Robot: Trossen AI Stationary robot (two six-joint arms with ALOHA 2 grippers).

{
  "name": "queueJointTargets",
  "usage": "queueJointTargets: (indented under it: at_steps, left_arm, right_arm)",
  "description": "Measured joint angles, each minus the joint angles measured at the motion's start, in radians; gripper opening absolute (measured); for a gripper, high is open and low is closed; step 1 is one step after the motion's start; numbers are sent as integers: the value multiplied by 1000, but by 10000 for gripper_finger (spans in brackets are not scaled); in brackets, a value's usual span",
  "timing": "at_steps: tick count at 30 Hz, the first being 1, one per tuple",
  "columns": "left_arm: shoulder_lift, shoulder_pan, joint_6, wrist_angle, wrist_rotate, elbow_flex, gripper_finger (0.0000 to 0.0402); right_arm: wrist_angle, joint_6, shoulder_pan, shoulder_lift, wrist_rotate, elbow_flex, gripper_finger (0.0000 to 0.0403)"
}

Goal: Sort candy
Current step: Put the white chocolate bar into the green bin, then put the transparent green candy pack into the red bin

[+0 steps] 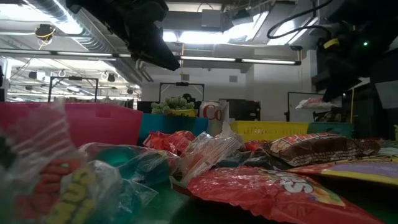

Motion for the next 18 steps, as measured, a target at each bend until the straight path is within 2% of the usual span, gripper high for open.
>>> queueJointTargets:
  at_steps: [6,18]
  left_arm:
    - [0,0,0,0,0,0,92]
    - [0,0,0,0,0,0,92]
  right_arm:
    - [-2,-2,-16,2,-13,0,20]
    - [-1,-2,-16,1,-28,0,126]
